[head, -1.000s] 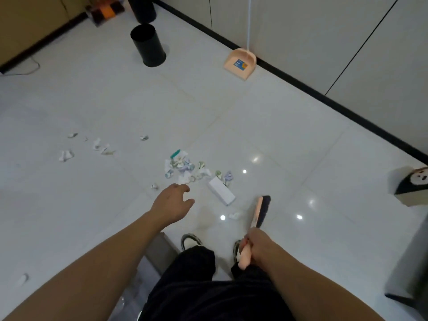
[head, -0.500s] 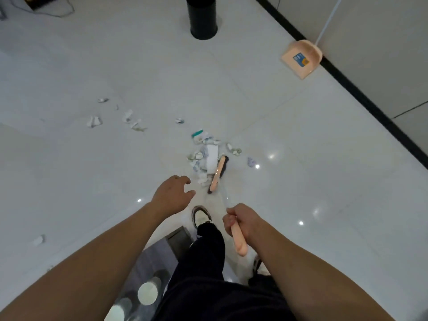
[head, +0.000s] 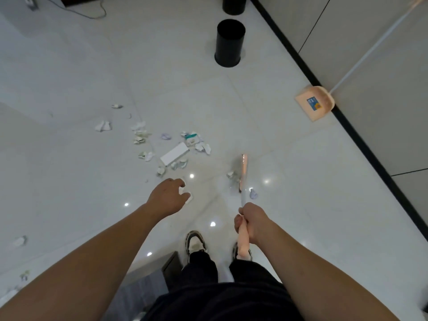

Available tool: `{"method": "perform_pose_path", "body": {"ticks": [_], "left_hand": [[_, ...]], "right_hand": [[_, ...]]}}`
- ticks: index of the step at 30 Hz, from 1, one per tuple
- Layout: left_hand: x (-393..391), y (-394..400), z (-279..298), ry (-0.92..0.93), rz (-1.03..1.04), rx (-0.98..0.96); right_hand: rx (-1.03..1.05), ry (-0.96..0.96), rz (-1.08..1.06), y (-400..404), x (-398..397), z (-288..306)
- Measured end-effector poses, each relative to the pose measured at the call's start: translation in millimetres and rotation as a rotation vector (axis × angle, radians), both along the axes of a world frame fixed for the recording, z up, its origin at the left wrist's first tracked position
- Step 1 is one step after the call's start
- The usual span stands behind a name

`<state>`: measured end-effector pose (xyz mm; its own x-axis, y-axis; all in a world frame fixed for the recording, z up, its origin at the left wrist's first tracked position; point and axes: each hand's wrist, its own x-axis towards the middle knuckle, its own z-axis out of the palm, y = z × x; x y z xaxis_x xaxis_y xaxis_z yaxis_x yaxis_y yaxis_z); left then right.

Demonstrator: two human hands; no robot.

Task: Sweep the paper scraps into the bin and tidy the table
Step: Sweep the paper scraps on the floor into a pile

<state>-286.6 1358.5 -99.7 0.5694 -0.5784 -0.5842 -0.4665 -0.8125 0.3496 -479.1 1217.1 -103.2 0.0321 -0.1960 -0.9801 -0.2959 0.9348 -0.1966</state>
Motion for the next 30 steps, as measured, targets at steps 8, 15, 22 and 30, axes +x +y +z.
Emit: {"method": "perform_pose_path", "body": {"ticks": [8, 15, 22, 30], "left_hand": [[-8.3, -46.9, 2.0, -0.01, 0.084, 0.031], [-14.3, -85.6, 7.4, 0.011, 0.203, 0.076], [11.2, -92.8, 16.7, -0.046, 0.269, 0.044], [68.0, -49.1, 0.8, -0.03, 0.478, 0.043]], "right_hand": [[0.021, 0.077, 0.057, -85.1, -21.6, -25.8], [0.346, -0.175, 0.158, -141.4, -5.2, -22.0], [0.146, -0.131, 0.507, -151.3, 61.5, -3.3], [-0.155, 0.06, 0.691, -151.6, 149.2, -24.3]]}}
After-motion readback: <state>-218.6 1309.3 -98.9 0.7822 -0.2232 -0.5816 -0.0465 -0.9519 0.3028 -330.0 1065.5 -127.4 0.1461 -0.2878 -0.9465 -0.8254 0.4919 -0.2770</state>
